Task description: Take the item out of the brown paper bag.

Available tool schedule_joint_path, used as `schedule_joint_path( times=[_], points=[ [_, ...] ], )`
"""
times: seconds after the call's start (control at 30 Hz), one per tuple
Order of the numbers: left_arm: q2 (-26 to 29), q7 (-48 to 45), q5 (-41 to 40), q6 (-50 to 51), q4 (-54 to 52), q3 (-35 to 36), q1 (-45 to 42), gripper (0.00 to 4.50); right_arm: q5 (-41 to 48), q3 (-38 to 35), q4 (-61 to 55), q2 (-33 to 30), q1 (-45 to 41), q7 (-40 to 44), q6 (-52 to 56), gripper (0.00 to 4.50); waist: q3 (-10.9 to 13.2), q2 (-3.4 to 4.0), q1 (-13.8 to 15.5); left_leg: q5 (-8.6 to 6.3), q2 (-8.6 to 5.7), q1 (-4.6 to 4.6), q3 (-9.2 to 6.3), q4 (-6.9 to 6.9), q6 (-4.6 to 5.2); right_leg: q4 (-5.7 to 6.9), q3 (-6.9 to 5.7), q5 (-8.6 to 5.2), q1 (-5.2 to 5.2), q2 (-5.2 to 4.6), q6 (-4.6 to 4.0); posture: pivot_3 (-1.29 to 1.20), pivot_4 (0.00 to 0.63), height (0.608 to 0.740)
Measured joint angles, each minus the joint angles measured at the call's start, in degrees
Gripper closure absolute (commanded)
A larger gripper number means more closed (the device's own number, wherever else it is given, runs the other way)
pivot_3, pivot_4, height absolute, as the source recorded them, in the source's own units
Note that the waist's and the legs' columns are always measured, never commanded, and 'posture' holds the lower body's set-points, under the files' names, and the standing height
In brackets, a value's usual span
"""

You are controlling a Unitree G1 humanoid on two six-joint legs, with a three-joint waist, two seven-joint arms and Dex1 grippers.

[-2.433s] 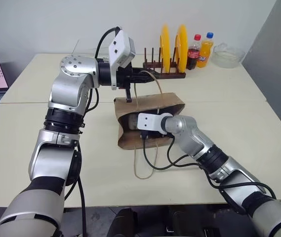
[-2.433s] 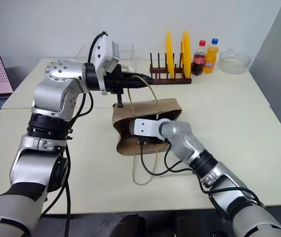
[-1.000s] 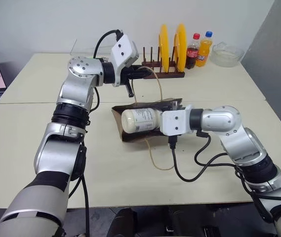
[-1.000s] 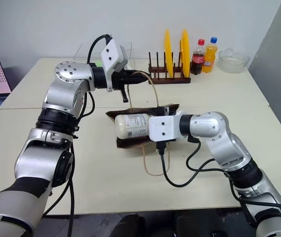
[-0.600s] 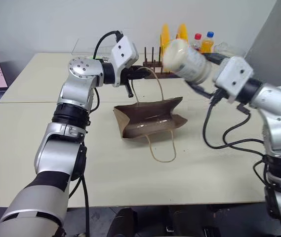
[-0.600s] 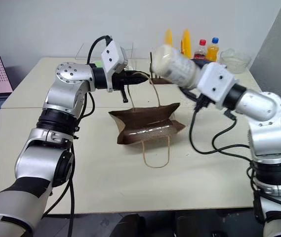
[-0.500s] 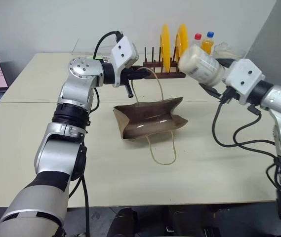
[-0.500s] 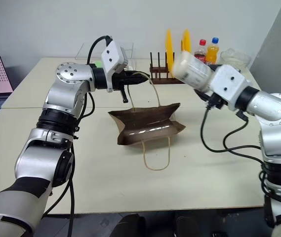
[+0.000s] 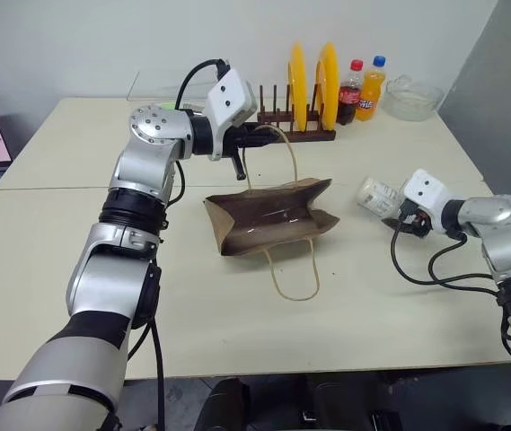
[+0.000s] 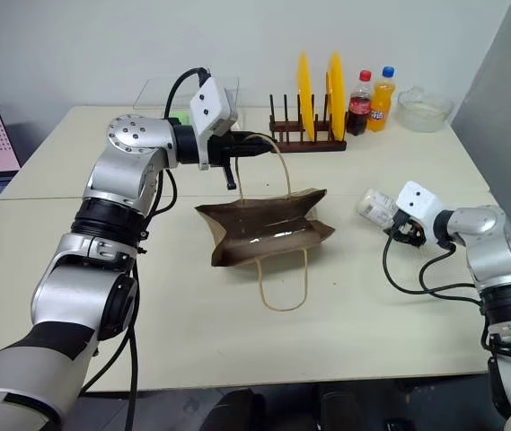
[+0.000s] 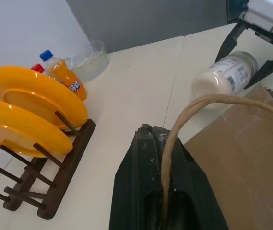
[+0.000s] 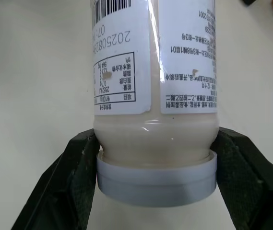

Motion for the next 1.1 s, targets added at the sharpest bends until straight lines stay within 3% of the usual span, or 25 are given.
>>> schedule_joint_path(
  times=[0.27,0.33,0.43,0.67,0.87,1.0,1.1],
  points=[
    [0.1,0.0,0.0,0.0,-0.1,0.0,0.0,4.50,-2.2,3.8,9.6,0.0,-4.7,3.3,-3.2,1.43,0.0,0.00,0.0,0.01,0.01,0.00,0.02,0.00,-0.02,-0.01,0.00,0.00,0.01,-0.01,0.00,0.00,0.150,0.740],
    [0.1,0.0,0.0,0.0,-0.1,0.0,0.0,4.50,-2.5,4.0,11.3,0.1,-5.6,3.7,-4.2,0.70,0.0,0.00,0.0,0.01,0.01,-0.01,0.00,0.01,-0.02,0.00,-0.02,0.01,0.01,-0.01,0.00,0.00,0.150,0.740],
    [0.1,0.0,0.0,0.0,-0.1,0.0,0.0,4.50,-2.5,3.9,13.3,0.6,-6.1,3.7,-5.1,0.03,0.0,0.00,0.0,0.01,0.01,0.00,0.01,0.01,-0.02,0.00,-0.01,0.01,0.01,-0.01,0.00,0.00,0.150,0.740],
    [0.1,-0.1,0.0,-0.2,-0.1,0.0,0.0,4.50,-1.7,3.6,13.3,-0.6,-6.3,5.4,-4.9,0.03,0.0,0.01,0.0,0.01,0.01,-0.01,0.01,0.01,-0.02,0.00,-0.01,0.01,0.01,-0.02,0.00,0.00,0.150,0.740],
    [0.0,0.2,0.2,-1.1,0.2,0.0,-0.1,4.50,2.7,-2.2,0.9,-9.1,-3.0,10.4,-0.5,0.03,0.0,0.06,0.2,0.00,0.01,-0.02,-0.01,0.01,-0.01,-0.01,-0.05,0.00,0.02,-0.03,0.01,0.00,0.150,0.740],
    [-0.3,1.2,0.7,-2.2,2.8,0.1,-0.9,4.50,9.0,-12.4,-14.0,-13.6,7.7,11.4,5.6,0.03,0.0,0.06,0.5,0.00,0.01,-0.02,-0.04,0.02,-0.01,0.01,-0.09,0.00,0.03,-0.03,0.02,0.00,0.150,0.740],
    [-0.6,1.3,0.9,-3.3,4.7,0.0,-1.8,4.50,15.6,-21.1,-28.2,-11.9,15.4,10.1,11.2,0.03,0.0,0.04,0.4,0.00,0.04,0.05,-0.06,0.03,-0.01,0.01,-0.08,0.00,0.09,-0.01,0.04,0.00,0.150,0.740]
  ],
)
